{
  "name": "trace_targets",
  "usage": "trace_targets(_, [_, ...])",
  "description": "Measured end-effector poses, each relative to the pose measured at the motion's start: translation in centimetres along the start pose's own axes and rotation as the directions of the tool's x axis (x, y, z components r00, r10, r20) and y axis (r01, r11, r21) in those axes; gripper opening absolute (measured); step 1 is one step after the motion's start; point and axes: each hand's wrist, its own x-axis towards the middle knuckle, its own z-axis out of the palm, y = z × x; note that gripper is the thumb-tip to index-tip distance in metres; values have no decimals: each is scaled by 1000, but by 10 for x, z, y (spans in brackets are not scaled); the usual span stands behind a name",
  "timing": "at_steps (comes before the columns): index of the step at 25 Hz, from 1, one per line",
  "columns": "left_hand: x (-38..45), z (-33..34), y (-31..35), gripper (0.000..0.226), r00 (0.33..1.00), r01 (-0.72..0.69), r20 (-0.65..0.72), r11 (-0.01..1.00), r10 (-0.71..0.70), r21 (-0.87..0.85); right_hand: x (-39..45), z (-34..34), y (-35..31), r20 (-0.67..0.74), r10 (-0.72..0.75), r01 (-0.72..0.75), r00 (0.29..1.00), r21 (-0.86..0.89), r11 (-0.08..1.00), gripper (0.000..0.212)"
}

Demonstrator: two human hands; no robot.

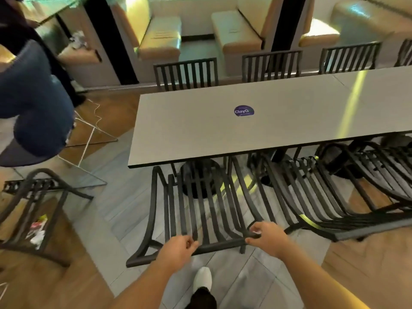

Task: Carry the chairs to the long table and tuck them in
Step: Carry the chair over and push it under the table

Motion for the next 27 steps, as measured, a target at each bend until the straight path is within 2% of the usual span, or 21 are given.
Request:
trace_targets(4, [-2, 2, -26, 42, 997, -57, 56, 997, 55, 45, 19, 13, -1, 80, 14, -14, 997, 7, 1000, 52])
trace_targets(6, [-2, 3, -41, 39, 996, -49, 75, 993, 41, 103, 26, 23, -3, 120, 4, 6, 993, -80, 997, 51])
trace_targets(8, [2, 8, -55, 36, 998, -28, 60, 980, 16, 196, 31, 34, -5, 106, 5, 16, 994, -199, 980, 56])
trace_targets(10, [5, 13, -63, 45, 999, -4, 51, 960, -11, 278, 33, 42, -9, 64, 33, -14, 997, -284, 959, 57])
trace_targets(15, [16, 8, -63, 72, 989, -69, 145, 873, -3, 483, 37, 53, -16, -1, 80, -76, 997, -311, 947, 48])
trace_targets(20, [27, -12, -69, 75, 980, -131, 194, 851, 35, 508, 43, 54, -29, -27, 108, -111, 994, -304, 946, 50])
trace_targets(27, [49, -41, -83, 71, 983, -164, 158, 852, 96, 498, 59, 54, -49, -60, 124, -135, 991, -262, 955, 53])
